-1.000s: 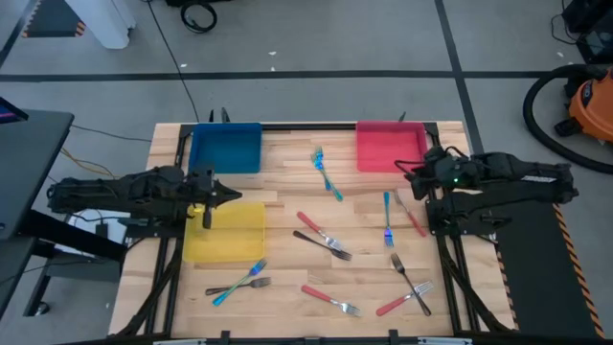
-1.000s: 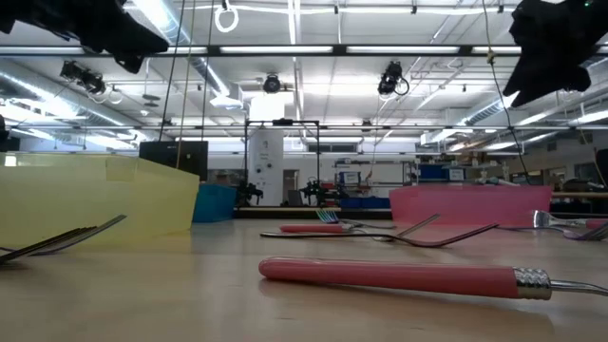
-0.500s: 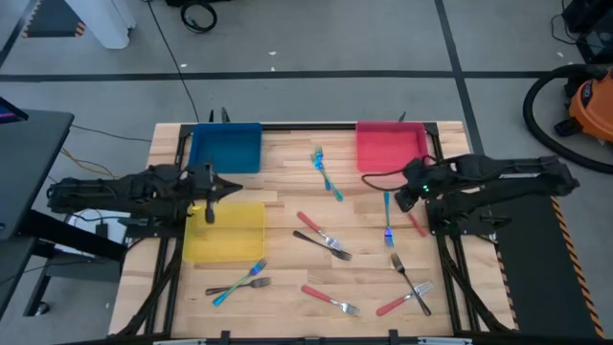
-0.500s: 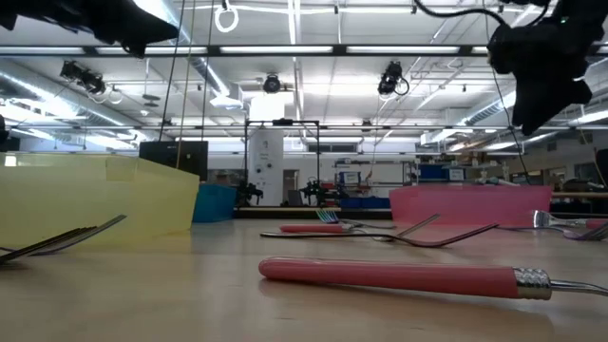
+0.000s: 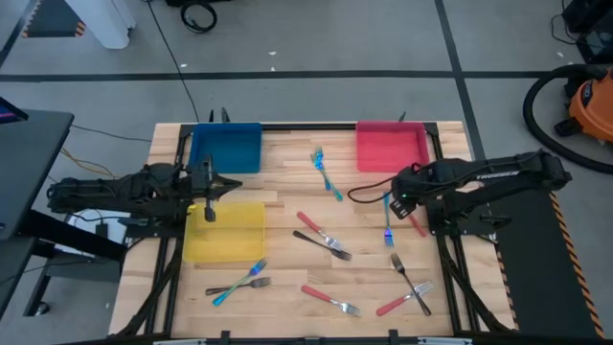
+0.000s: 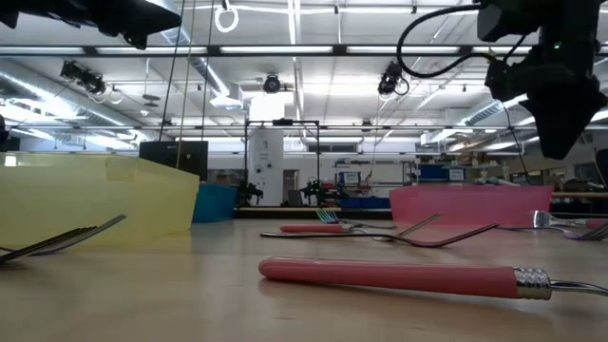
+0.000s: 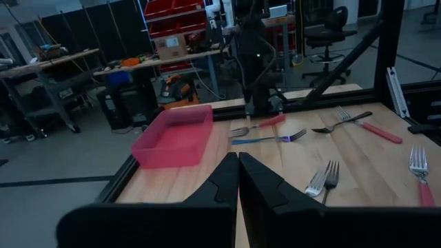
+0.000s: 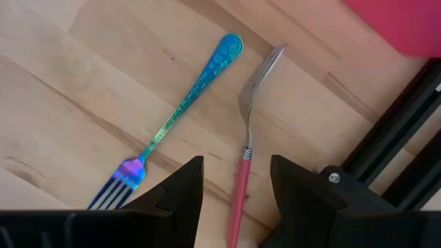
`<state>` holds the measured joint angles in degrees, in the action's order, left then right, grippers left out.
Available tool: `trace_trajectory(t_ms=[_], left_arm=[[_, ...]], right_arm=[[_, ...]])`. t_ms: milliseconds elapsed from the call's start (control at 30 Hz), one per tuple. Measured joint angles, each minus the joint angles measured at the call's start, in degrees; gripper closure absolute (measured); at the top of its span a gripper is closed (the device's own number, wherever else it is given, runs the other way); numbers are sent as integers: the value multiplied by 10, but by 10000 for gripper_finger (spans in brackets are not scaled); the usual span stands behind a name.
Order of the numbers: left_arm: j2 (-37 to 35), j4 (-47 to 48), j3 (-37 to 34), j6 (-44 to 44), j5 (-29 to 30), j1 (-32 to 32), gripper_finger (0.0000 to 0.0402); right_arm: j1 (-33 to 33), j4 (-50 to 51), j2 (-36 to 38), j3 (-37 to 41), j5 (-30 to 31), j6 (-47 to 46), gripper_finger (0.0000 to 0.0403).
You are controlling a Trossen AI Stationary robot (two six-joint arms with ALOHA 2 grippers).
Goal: Sort silverware by color (type)
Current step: Put the pink fork into the red bin
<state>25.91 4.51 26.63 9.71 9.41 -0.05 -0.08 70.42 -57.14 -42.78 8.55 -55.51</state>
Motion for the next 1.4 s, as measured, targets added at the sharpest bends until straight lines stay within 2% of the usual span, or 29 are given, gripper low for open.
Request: trace_trajectory(t_ms=[267, 533, 633, 1033, 1400], left_arm=[[0, 0, 0, 0, 0, 0, 386], [0, -2, 0, 0, 0, 0, 386], [0, -7, 0, 0, 0, 0, 386], [0, -6, 0, 0, 0, 0, 386], [0, -6, 0, 0, 0, 0, 386]], right_arm=[[0, -23, -10, 54, 2, 0, 225], [0, -119, -2, 116, -23, 1, 225], [0, -125, -2, 131, -23, -1, 225], [-1, -167, -27, 165, -7, -30, 225], [-31, -193, -63, 182, 8, -30, 236]])
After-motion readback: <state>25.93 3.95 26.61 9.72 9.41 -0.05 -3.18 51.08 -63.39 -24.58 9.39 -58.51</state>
